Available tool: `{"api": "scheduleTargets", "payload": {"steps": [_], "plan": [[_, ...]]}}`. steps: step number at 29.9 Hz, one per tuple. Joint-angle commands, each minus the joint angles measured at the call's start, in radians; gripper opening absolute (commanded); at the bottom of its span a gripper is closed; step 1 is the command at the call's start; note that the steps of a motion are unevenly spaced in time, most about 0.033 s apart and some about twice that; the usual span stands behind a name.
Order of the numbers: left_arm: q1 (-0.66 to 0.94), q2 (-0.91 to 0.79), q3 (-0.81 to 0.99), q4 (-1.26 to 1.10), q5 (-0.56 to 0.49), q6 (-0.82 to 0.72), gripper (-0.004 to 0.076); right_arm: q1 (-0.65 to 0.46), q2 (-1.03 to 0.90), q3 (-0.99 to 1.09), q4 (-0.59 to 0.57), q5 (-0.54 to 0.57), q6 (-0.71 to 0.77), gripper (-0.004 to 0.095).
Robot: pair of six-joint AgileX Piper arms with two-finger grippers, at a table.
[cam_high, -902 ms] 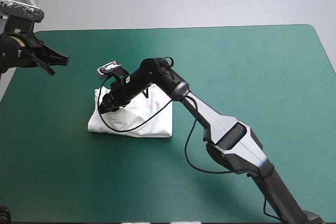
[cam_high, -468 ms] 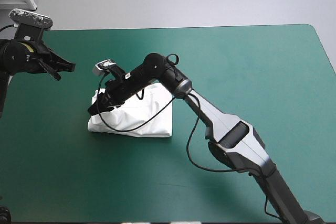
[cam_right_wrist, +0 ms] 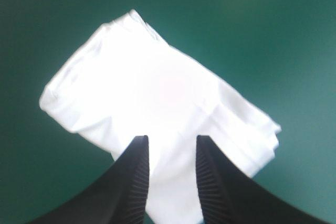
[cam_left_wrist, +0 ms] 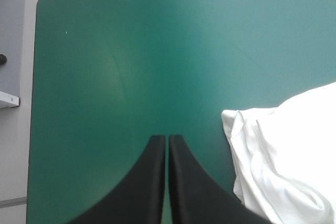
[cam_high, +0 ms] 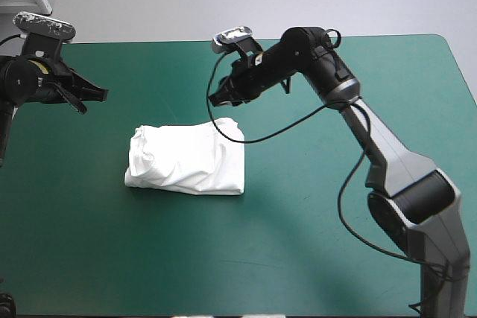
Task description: Fold the cloth
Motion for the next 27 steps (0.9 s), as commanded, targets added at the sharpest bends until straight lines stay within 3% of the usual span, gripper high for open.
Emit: {"api": "scheduleTargets", "payload": {"steps": [1,6,10,12,19,23,25,27], "plan": [[-0.002,-0.032,-0.023,-0.004,-0.049,-0.008,0.0019,-0.039,-0.181,0.235,0.028,-0.085,-0.068,0.0292],[-0.002,-0.029,-0.008,-0.039,-0.063,-0.008,0.0019,-0.06,-0.265,0.577,0.159,-0.318,-0.154,0.0348],[-0.002,-0.029,0.018,-0.055,-0.081,-0.006,0.0019,-0.06,-0.23,0.686,0.309,-0.375,-0.257,0.0563],[-0.002,-0.029,0.029,-0.057,-0.081,-0.006,0.0019,-0.06,-0.198,0.691,0.331,-0.38,-0.283,0.0638],[-0.002,-0.029,0.038,-0.077,-0.093,-0.002,0.0019,-0.06,-0.103,0.688,0.354,-0.438,-0.281,0.0648],[-0.002,-0.029,0.038,-0.077,-0.097,-0.002,0.0019,-0.06,-0.064,0.684,0.373,-0.435,-0.281,0.0549],[-0.002,-0.029,0.038,-0.077,-0.099,-0.002,0.0019,-0.06,-0.059,0.684,0.373,-0.418,-0.286,0.0419],[-0.002,-0.029,0.038,-0.077,-0.103,-0.002,0.0019,-0.06,-0.057,0.684,0.375,-0.4,-0.307,0.0224]]}}
